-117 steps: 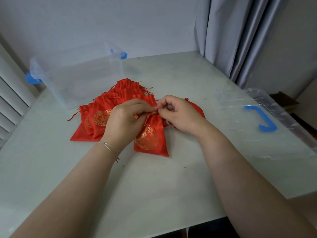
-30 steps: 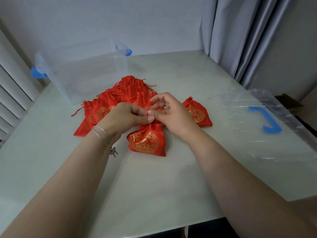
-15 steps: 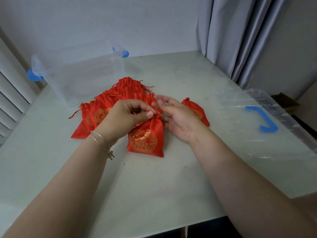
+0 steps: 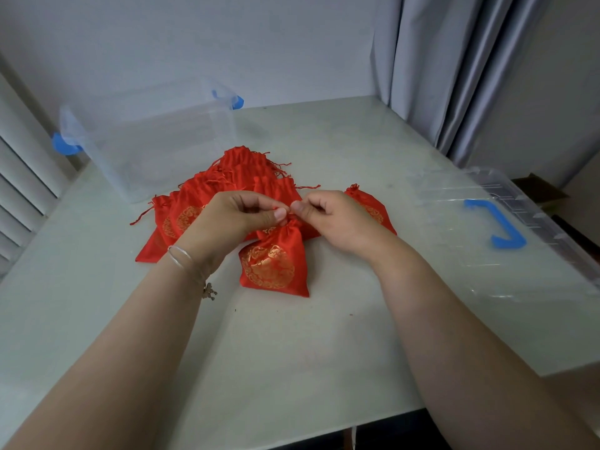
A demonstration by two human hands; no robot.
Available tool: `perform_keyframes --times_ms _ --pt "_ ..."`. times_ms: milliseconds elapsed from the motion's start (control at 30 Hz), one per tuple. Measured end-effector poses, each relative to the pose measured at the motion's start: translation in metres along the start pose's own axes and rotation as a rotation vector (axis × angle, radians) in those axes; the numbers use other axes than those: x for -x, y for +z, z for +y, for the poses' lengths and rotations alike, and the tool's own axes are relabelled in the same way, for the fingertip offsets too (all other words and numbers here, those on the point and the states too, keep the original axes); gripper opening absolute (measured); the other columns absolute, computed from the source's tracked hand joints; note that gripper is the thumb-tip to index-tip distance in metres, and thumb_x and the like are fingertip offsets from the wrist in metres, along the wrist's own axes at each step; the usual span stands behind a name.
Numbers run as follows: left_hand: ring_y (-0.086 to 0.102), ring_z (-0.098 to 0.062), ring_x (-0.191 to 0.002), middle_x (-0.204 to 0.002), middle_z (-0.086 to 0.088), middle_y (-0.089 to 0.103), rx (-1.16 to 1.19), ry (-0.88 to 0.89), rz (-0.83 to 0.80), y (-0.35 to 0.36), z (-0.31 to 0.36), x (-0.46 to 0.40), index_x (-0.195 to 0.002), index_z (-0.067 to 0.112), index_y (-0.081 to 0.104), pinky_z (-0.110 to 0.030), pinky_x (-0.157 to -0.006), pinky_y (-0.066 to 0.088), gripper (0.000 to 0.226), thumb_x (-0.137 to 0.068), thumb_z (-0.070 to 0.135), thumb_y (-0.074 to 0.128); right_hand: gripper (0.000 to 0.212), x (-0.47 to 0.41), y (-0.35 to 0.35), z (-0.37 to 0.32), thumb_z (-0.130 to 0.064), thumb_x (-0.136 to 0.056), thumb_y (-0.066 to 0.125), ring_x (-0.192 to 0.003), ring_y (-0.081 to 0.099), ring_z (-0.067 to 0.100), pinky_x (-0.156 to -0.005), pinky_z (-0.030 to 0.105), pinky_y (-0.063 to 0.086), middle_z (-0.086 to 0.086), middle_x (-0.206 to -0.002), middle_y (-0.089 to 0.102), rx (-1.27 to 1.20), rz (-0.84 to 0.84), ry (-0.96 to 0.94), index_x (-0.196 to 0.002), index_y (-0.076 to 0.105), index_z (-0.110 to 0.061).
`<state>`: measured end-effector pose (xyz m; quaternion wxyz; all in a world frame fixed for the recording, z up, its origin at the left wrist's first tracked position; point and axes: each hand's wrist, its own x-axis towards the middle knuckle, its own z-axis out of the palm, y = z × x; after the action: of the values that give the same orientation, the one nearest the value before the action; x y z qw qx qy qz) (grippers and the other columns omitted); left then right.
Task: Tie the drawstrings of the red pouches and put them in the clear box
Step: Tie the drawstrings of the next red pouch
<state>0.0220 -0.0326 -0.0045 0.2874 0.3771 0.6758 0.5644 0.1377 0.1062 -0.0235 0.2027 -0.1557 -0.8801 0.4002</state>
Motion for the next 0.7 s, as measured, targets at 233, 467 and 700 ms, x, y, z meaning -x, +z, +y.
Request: perform_keyframes --times_ms 233,467,700 --pt "0.064 -0.003 -0.074 -0.077 0.003 0.074 -0.068 -0.087 0.156 -0.005 -0.004 -0.005 -0.08 0.02 0.076 -0.015 -0.073 0.049 0.007 -0.074 0.017 0.076 0.032 0.005 -0.005 -0.009 -0.035 -0.094 0.054 -0.048 0.048 -0.004 -0.053 0.015 0.033 -0.019 -0.05 0.054 -0.108 0.056 -0.012 -0.065 0.056 -0.024" --pt "0.064 -0.007 -0.069 -0.072 0.001 0.071 0.048 -0.125 0.113 -0.005 -0.004 -0.005 -0.079 0.01 0.071 -0.017 -0.068 0.049 0.009 -0.075 0.002 0.073 0.032 0.005 -0.004 -0.005 -0.02 -0.09 0.063 -0.057 0.044 0.004 -0.061 0.022 0.036 -0.004 -0.067 0.055 -0.076 -0.121 -0.022 -0.059 0.056 -0.012" --pt "0.059 -0.011 -0.065 -0.07 -0.01 0.067 -0.047 0.019 0.066 0.003 -0.002 -0.001 -0.075 0.01 0.068 -0.018 -0.063 0.048 0.012 -0.078 -0.001 0.071 0.019 0.001 -0.003 -0.002 -0.015 -0.096 0.053 -0.068 0.053 -0.001 -0.069 0.019 0.046 -0.006 -0.085 0.061 -0.193 -0.064 -0.033 -0.108 0.067 -0.021"
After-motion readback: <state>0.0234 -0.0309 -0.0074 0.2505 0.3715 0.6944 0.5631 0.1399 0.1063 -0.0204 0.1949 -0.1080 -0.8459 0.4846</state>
